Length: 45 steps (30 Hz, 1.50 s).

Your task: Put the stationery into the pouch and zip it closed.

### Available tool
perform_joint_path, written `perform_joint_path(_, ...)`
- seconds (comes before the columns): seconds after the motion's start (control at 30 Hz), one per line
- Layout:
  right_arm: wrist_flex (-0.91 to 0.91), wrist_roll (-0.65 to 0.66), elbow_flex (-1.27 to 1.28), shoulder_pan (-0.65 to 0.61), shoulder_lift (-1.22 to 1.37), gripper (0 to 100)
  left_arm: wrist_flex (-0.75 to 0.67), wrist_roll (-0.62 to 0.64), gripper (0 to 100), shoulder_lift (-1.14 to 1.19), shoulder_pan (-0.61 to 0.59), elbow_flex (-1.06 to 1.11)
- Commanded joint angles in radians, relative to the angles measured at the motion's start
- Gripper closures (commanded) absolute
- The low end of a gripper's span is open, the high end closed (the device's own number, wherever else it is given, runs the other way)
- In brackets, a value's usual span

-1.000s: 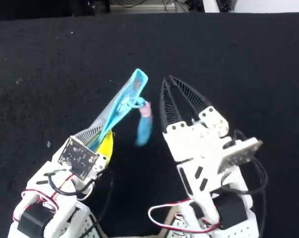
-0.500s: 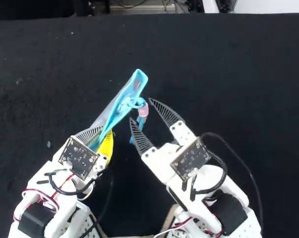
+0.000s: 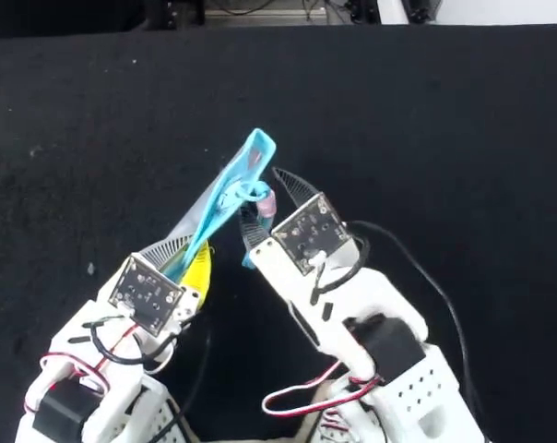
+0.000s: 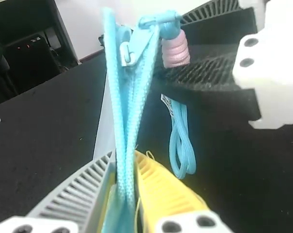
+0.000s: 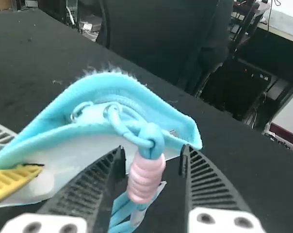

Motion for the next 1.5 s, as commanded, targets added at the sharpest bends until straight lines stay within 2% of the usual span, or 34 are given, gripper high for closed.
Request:
perform_joint_path(0.0, -0.028, 0.009, -0.054, 0.009, 0.002, 81.5, 0.038, 0.012, 97, 0.017, 0.002, 0.038)
perform_joint_path(0.27, -0.029, 0.002, -0.064, 0.006, -0.031, 82.1, 0.038, 0.012, 97, 0.017, 0.002, 0.038)
perform_joint_path(0.33, -0.029, 0.002, -0.061, 0.006, -0.068, 88.1, 0.038, 0.012, 97, 0.017, 0.002, 0.038)
perform_joint_path(0.4, -0.029, 0.003, -0.056, 0.009, -0.114, 98.9, 0.038, 0.012, 97, 0.017, 0.002, 0.038)
perform_joint_path(0.47, -0.026, 0.000, -0.054, 0.009, -0.166, 96.3, 0.038, 0.012, 97, 0.017, 0.002, 0.039)
perform_joint_path(0.63, -0.032, 0.002, -0.010, 0.011, -0.240, 98.8, 0.038, 0.012, 97, 0.017, 0.002, 0.039)
perform_joint_path(0.77, -0.110, 0.008, 0.059, 0.014, -0.232, 98.8, 0.038, 0.012, 97, 0.017, 0.002, 0.039)
perform_joint_path(0.93, -0.224, -0.002, 0.108, 0.120, -0.229, 98.8, 0.038, 0.012, 97, 0.017, 0.002, 0.039)
perform_joint_path(1.13, -0.253, -0.120, 0.104, 0.167, -0.232, 98.8, 0.038, 0.012, 97, 0.017, 0.002, 0.039)
perform_joint_path(1.47, -0.284, -0.141, 0.050, 0.201, -0.228, 98.8, 0.038, 0.012, 97, 0.017, 0.002, 0.039)
